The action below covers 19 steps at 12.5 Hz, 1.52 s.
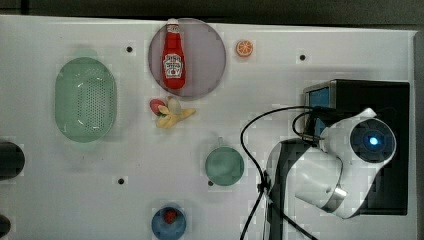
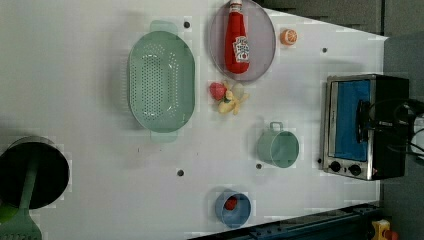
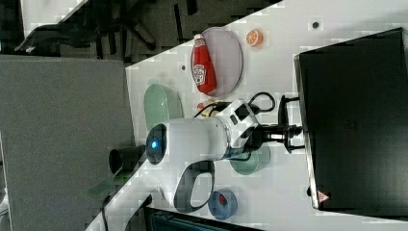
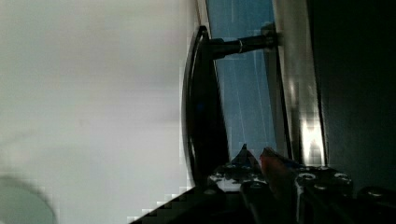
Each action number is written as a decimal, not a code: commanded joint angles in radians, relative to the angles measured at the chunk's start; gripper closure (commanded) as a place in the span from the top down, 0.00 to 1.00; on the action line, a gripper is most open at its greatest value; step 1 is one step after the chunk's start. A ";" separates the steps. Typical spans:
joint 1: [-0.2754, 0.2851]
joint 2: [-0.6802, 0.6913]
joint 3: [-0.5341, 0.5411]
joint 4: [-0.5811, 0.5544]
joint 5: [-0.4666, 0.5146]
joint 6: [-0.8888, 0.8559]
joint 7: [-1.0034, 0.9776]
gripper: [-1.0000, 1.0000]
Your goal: Flap open oven.
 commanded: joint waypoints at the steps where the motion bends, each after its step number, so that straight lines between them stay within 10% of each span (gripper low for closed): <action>1: 0.002 -0.014 0.011 0.004 -0.003 -0.005 -0.039 0.17; 6: 0.019 -0.009 0.053 -0.006 -0.025 -0.010 -0.012 0.17; 19: 0.149 0.145 0.218 -0.044 -0.519 -0.018 0.666 0.17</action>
